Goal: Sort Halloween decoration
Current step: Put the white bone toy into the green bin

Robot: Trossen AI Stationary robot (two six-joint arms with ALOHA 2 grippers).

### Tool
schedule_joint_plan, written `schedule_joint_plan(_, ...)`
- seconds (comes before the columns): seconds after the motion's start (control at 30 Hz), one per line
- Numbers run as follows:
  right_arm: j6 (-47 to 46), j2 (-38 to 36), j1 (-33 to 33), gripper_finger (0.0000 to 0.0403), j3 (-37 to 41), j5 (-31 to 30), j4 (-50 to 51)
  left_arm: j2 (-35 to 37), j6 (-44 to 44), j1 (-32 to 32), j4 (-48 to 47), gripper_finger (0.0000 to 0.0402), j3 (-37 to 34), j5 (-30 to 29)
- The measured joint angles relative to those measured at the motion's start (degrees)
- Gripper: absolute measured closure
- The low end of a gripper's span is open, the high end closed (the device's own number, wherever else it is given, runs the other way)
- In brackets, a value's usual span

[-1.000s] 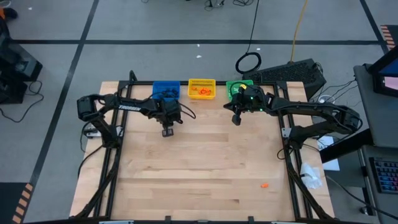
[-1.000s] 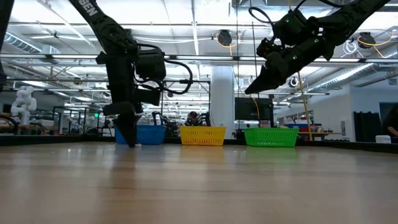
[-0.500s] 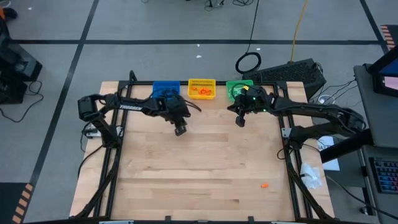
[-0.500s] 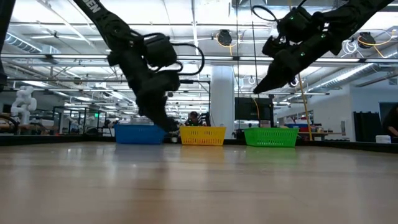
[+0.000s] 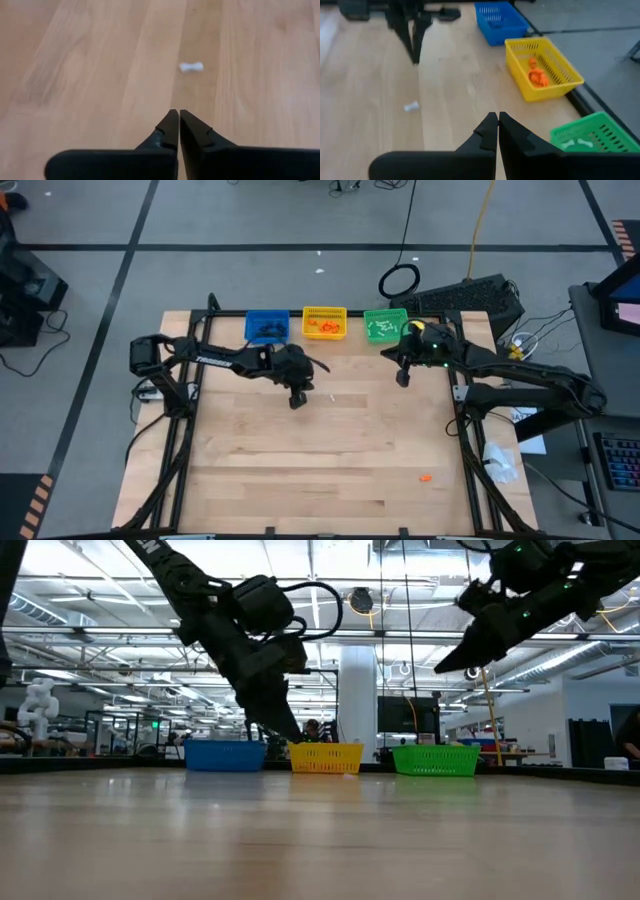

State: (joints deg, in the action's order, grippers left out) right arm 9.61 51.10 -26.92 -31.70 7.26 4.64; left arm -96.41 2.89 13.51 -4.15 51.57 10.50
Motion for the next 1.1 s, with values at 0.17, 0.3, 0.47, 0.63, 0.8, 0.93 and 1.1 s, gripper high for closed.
schedule_joint_plan(0.17,-2.73,-3.22,0.04,0.0403,0.17,0.63,-0.11,-2.83,-0.42,-1.92,-0.02,0.0348,3.04,0.04)
schedule_joint_plan(0.3,-5.21,-2.15,0.18,0.0403,0.21,1.8,-0.13,-6.03,-4.29,-4.07,0.92,0.0317,6.32,-0.37)
schedule_joint_plan(0.47,-12.9,1.99,2.93,0.0403,0.21,1.71,1.44,-8.36,-4.87,-6.76,10.85,0.0341,4.94,-4.18)
schedule_joint_plan(0.63,-17.05,8.88,10.23,0.0403,0.26,-7.89,1.64,-8.6,-0.94,-7.21,30.05,0.0396,-3.07,-6.14)
schedule_joint_plan(0.8,-23.56,16.69,17.61,0.0402,0.26,-19.52,-5.56,-8.56,4.68,-6.02,46.0,0.04,-11.82,-6.09)
schedule_joint_plan(0.93,-31.72,23.01,21.59,0.0387,0.21,-22.44,-9.31,-8.54,5.84,-5.99,53.08,0.0401,-17.22,-6.06)
schedule_joint_plan(1.1,-38.23,30.28,24.71,0.034,0.21,-27.06,-12.25,-8.51,5.88,-6.42,60.26,0.0401,-21.77,-6.44)
